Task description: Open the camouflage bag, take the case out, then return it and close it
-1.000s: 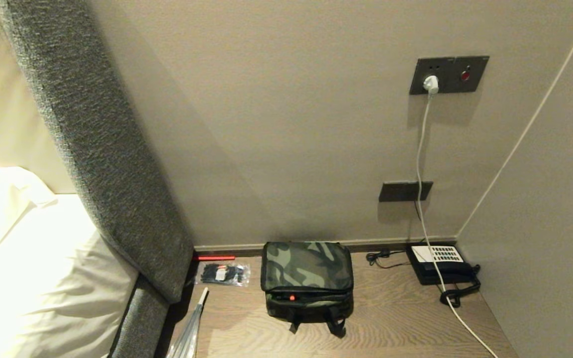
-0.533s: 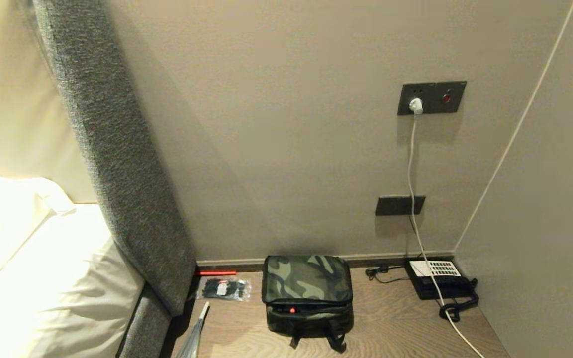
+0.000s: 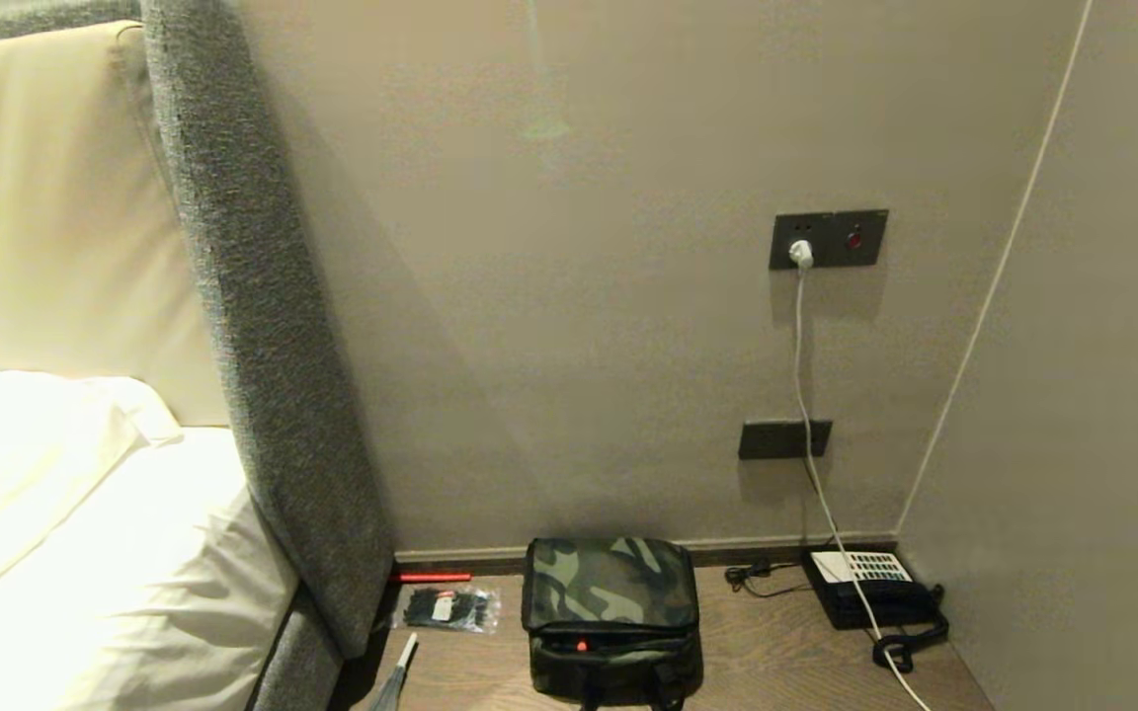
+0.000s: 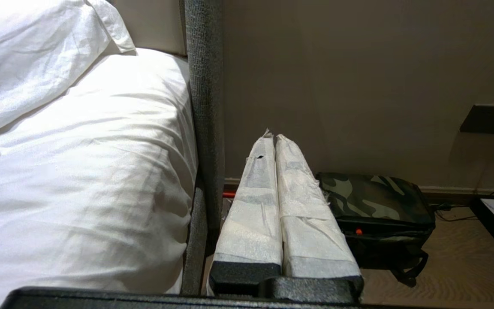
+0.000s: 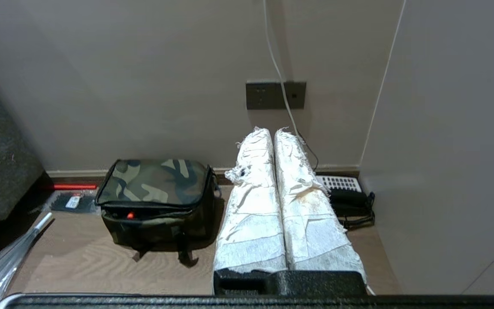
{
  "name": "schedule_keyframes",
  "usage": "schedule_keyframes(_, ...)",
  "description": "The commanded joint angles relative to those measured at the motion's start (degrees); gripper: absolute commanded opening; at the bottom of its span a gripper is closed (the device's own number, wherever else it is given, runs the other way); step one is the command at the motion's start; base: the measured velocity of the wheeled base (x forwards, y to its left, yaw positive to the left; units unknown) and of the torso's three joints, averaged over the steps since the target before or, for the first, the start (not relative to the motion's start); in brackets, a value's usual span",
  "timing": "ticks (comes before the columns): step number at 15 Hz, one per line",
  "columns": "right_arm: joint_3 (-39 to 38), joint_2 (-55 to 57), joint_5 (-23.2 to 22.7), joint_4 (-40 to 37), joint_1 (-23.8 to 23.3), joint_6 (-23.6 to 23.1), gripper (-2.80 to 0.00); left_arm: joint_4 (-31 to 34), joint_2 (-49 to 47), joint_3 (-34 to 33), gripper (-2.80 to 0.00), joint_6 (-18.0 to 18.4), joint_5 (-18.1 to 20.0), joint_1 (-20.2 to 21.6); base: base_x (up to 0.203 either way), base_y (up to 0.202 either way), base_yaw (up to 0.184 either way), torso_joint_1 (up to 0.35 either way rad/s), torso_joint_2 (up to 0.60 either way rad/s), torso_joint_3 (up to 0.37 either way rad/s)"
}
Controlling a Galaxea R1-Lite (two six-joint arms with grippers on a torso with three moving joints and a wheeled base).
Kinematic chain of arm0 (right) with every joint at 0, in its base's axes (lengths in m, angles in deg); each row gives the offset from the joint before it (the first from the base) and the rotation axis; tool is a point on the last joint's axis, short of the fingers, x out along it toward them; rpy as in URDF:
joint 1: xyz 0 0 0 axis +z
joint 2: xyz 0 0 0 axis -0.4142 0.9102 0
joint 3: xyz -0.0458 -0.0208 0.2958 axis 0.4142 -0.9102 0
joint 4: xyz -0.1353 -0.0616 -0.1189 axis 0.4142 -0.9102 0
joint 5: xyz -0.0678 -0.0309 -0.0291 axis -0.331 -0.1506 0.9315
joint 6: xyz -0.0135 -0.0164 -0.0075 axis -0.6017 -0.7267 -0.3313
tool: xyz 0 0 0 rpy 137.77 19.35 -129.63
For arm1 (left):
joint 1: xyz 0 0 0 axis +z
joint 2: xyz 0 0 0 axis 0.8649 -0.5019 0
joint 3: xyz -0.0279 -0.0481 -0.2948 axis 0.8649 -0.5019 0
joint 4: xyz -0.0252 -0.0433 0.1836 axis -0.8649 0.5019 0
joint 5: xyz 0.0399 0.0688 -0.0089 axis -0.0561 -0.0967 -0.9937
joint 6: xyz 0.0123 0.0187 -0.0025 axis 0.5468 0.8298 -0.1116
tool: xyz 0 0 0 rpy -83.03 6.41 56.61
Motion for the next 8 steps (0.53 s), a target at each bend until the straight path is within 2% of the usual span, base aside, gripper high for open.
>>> schedule_keyframes(1,0.09,-0.07,-0.04,-0.06,0.02,0.01,-2.8,-0.01,0.11,-0.18,-2.8,0.05,-0.03,0.04,0.0,0.0,0.0,-0.002,0.0,0.081)
schedule_keyframes(8,0.0,-0.07,-0.04,0.01,0.02,0.01,-2.8,-0.01,0.11,-0.18,-2.8,0.05,-0.03,0.04,0.0,0.0,0.0,0.001,0.0,0.013)
